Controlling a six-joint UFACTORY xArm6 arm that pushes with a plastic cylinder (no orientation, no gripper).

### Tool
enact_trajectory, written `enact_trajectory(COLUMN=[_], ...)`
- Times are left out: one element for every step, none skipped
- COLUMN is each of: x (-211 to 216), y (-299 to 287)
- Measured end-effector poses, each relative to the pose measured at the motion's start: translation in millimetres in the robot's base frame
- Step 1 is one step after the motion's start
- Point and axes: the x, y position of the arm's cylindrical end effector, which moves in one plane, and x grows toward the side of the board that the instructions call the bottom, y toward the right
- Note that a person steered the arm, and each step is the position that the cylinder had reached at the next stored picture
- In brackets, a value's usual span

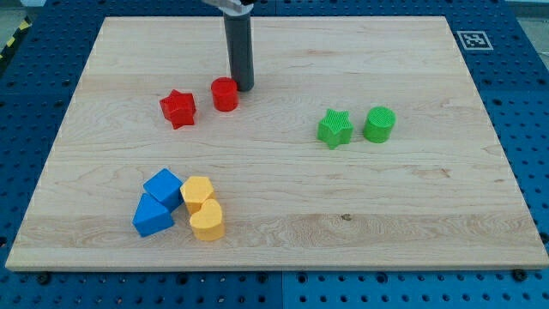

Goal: Move the green blocks towards the down

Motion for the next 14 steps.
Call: enact_trajectory(x=[27.1, 30.8, 24.5, 24.7, 32.3, 41.5, 59.2, 79.4, 85.8, 56.9, 36.7, 36.6, 40.7, 46.0], y=[0.0, 0.2, 38.5, 80.8, 102.2, 119.5, 127.5, 129.1, 129.5, 130.0, 154.9, 188.8, 205.9, 206.6])
